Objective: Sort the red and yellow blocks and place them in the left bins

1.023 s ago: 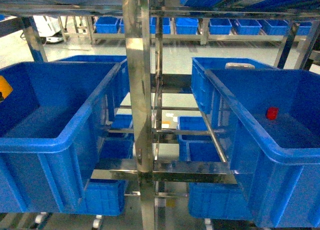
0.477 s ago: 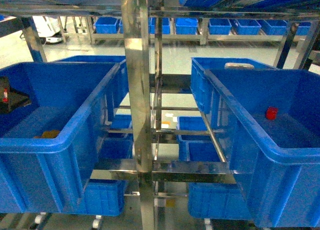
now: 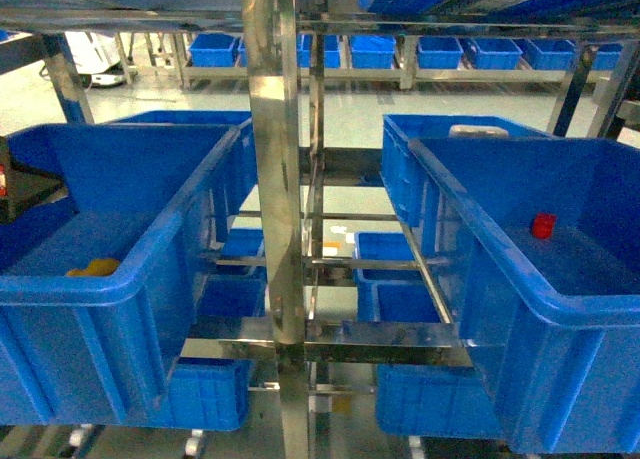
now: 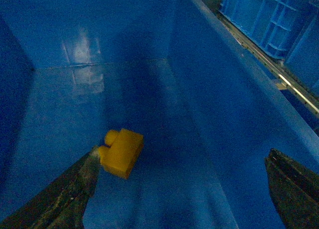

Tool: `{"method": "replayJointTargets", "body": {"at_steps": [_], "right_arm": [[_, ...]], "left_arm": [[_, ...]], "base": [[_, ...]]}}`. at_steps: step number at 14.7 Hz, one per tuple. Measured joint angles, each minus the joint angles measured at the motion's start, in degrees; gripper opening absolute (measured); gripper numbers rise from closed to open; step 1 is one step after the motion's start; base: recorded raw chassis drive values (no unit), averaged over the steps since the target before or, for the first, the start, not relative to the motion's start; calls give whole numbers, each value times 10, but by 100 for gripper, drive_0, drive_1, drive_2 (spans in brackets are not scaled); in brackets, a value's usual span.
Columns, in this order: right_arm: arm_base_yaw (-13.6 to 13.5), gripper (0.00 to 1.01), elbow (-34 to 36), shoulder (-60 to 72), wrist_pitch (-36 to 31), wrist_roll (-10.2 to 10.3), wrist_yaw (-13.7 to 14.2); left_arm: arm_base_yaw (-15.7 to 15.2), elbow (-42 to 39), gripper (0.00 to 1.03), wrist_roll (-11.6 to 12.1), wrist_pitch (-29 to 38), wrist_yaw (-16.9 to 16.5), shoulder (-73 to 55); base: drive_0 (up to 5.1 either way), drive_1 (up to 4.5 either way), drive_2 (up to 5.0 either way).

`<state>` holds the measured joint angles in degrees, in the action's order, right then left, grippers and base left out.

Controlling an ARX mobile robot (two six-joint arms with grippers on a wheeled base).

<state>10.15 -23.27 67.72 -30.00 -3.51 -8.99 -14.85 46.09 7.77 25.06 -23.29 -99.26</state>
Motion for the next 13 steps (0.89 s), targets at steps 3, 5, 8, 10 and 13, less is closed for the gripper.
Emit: {"method": "replayJointTargets", "body": {"at_steps": [3,5,8,10,13], "right_arm": [[0,98,0,0,0,0,0],[0,98,0,0,0,0,0],[0,98,0,0,0,0,0],[0,98,0,0,0,0,0],[-9,81,52,13,-173,17,0]], "left_arm": [[8,-62,98,-16,3,-17,106],[24,-119,98,-57,-7,-14,219],[106,-158,98,-127,-75,61,393],[115,-159,98,-149,-73,60,413],[143,-209,84,-125,49,168,412]], "base": [[0,0,0],[0,0,0],[0,0,0],[0,0,0],[0,0,0]]}}
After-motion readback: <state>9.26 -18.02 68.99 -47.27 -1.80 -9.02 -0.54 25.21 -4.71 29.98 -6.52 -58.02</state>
